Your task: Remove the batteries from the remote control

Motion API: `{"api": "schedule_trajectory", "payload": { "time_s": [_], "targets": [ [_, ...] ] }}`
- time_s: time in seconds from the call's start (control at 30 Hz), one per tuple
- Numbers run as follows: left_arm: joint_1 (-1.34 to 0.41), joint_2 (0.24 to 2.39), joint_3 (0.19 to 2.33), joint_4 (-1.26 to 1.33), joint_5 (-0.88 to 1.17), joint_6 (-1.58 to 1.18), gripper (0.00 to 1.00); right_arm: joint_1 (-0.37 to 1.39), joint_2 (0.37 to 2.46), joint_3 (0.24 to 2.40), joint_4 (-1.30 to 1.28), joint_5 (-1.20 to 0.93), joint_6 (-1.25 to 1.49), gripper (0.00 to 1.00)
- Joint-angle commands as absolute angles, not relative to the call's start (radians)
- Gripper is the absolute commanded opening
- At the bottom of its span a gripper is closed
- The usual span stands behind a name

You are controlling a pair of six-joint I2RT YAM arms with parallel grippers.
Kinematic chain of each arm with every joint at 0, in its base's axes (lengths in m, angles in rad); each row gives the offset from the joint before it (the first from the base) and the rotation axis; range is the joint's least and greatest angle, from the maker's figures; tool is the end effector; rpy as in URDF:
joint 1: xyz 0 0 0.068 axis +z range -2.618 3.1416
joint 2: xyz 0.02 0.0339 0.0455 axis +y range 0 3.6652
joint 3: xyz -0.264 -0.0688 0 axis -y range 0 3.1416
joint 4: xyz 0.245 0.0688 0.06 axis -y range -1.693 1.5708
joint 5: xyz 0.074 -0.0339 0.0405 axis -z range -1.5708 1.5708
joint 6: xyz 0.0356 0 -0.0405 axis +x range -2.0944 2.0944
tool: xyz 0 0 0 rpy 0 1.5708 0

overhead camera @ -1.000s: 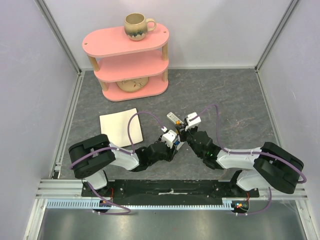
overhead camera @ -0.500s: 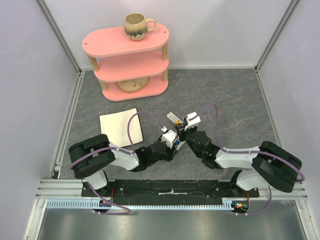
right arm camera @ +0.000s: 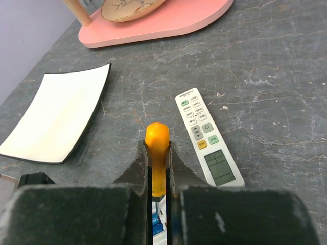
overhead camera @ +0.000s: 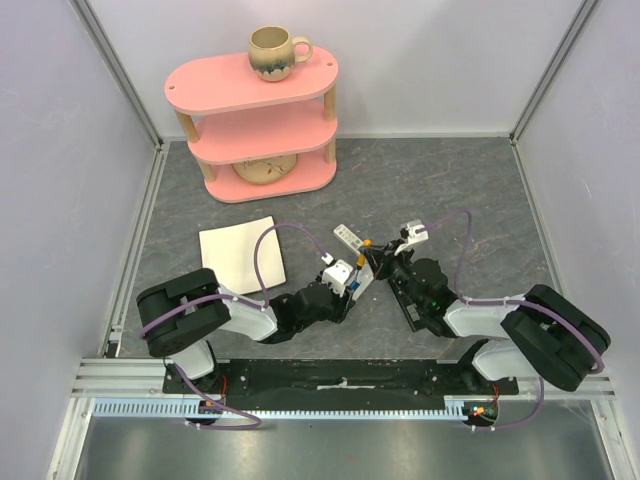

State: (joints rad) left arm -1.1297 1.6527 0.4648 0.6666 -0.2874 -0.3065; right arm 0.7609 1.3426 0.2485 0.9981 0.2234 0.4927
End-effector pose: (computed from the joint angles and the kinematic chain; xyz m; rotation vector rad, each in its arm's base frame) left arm 0.1298 -0.2512 0.1179 0.6832 2.0075 -0.5746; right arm 0.1751 0.1558 0.1701 -0.0561 1.7206 0.7569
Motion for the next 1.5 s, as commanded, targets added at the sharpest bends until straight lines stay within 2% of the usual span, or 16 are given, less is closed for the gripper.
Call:
{"api": "schedule_trajectory", "payload": {
  "time_s": [0.0, 0.13, 0.47, 0.57, 0.73, 0.93, 1.13, 1.47],
  "targets": [
    [-1.131, 1.712, 0.391, 0.396, -0.253, -0.368, 0.02, 0.704, 1.391, 0.193, 0.922, -0.086, 0.630, 0.00],
    [-1.127, 1.712, 0.390, 0.402, -0.250, -0.370, 0.02, 0.643, 1.399, 0.207, 0.940, -0.251, 0.681, 0.00],
    [-1.117, 1.713, 0.385, 0.410, -0.242, -0.370, 0.02, 0.548, 1.362, 0.212, 0.982, -0.417, 0.796, 0.00],
    [-1.117, 1.715, 0.385, 0.411, -0.242, -0.370, 0.02, 0.535, 1.326, 0.215, 0.948, -0.405, 0.778, 0.00],
    [-1.117, 1.712, 0.383, 0.410, -0.241, -0.370, 0.02, 0.535, 1.211, 0.282, 0.717, -0.275, 0.612, 0.00],
    [-1.117, 1.723, 0.391, 0.410, -0.236, -0.365, 0.02, 0.535, 1.112, 0.356, 0.569, -0.115, 0.505, 0.00],
    [-1.115, 1.727, 0.394, 0.406, -0.233, -0.362, 0.02, 0.535, 1.147, 0.391, 0.594, -0.074, 0.466, 0.00],
    [-1.115, 1.729, 0.394, 0.407, -0.233, -0.362, 0.02, 0.534, 1.244, 0.420, 0.641, -0.140, 0.472, 0.00]
  ]
}}
